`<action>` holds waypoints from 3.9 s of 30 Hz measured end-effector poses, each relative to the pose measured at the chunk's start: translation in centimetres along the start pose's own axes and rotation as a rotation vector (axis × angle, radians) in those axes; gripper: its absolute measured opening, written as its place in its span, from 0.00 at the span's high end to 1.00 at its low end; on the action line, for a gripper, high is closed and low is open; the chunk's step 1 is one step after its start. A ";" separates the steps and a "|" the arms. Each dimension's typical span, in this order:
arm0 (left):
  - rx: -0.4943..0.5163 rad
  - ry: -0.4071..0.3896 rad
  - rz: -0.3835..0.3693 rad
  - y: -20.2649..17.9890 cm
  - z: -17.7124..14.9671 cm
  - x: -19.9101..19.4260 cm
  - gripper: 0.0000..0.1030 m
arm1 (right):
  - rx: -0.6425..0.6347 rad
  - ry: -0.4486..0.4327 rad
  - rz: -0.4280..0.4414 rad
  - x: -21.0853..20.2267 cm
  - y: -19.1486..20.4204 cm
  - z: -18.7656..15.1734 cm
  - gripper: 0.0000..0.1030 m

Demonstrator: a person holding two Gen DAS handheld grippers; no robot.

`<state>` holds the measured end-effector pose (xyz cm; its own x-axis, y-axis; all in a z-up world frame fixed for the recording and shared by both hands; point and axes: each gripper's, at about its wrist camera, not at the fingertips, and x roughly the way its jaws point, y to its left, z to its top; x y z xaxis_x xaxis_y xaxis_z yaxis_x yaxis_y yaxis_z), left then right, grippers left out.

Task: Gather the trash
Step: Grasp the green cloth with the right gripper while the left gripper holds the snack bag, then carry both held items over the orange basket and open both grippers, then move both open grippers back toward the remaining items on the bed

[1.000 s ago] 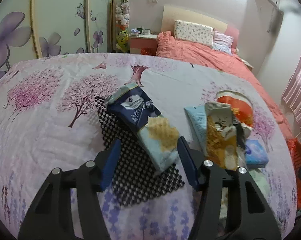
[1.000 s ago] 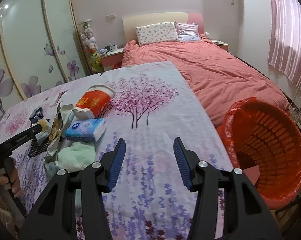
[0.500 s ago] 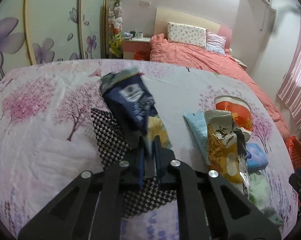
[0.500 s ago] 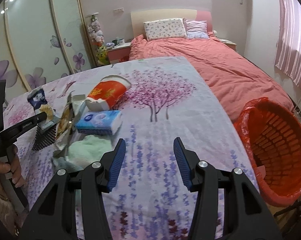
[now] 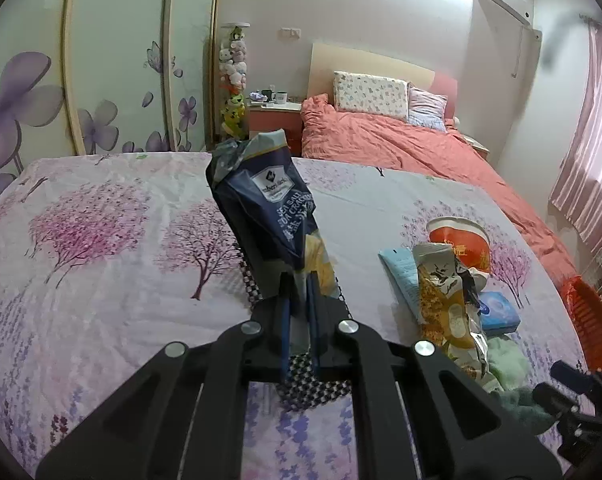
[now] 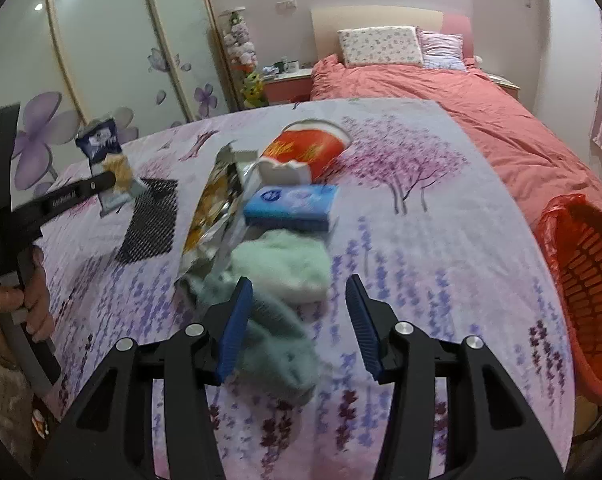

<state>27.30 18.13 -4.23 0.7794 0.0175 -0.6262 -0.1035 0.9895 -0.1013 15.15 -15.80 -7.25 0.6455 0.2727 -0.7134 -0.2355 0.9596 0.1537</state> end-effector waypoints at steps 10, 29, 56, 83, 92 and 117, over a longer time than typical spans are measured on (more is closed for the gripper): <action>-0.011 0.001 -0.010 0.2 -0.7 -1.4 0.91 | -0.066 0.012 -0.008 0.3 1.7 -1.6 0.58; 0.032 -0.010 -0.045 -2.6 -0.8 -3.2 0.91 | 0.025 -0.232 -0.037 -6.3 -1.6 0.7 0.95; 0.232 -0.043 -0.343 -18.2 -0.9 -7.5 0.91 | 0.223 -0.520 -0.294 -14.1 -12.0 1.7 0.95; 0.507 0.131 -0.657 -43.5 -7.2 -3.0 0.74 | 0.506 -0.474 -0.432 -12.8 -27.3 -1.1 0.91; 0.498 0.163 -0.545 -41.2 -7.7 -0.1 0.59 | 0.496 -0.413 -0.467 -12.4 -26.8 -2.5 0.53; 0.262 0.058 -0.191 -17.4 -4.2 -2.4 0.42 | 0.210 -0.326 -0.321 -8.5 -13.6 1.3 0.42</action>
<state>24.66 0.25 -4.18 0.7325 -0.1725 -0.6585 0.2091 0.9776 -0.0235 13.78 -31.08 -2.39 0.8625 -0.0635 -0.5021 0.1419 0.9826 0.1195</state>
